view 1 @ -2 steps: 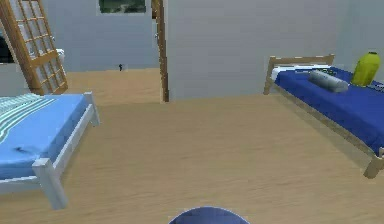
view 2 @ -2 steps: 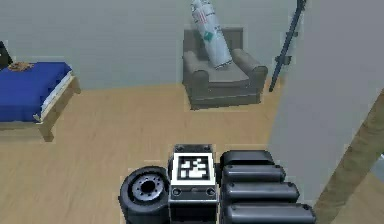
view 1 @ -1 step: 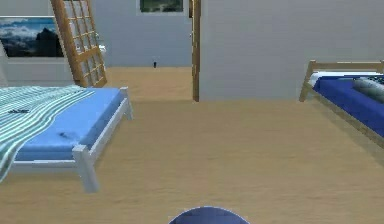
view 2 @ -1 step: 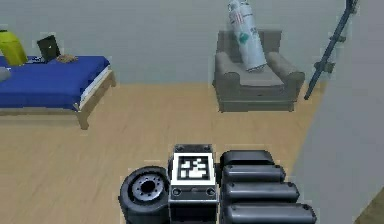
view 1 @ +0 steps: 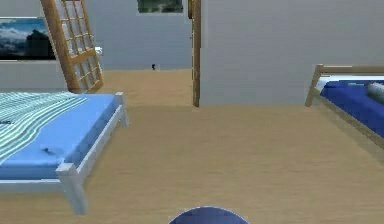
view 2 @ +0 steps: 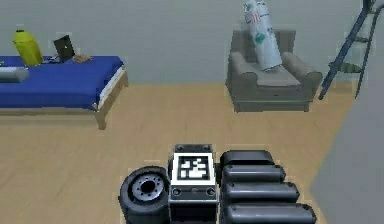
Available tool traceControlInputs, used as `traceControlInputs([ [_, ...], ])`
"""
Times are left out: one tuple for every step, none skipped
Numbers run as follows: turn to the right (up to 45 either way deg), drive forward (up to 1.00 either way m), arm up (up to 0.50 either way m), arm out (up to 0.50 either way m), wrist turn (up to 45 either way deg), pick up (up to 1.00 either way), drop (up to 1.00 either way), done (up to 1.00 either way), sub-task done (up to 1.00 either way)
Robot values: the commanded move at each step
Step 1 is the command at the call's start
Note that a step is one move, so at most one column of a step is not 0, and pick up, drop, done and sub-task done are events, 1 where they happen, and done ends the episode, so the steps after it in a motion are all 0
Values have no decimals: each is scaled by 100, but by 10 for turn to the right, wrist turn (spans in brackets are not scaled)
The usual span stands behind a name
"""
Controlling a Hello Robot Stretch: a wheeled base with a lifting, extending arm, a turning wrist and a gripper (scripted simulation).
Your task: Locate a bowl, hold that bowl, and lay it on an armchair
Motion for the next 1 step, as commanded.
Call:
traceControlInputs([
  [-90, 0, 0, 0, 0, 0, 0, 0, 0],
])
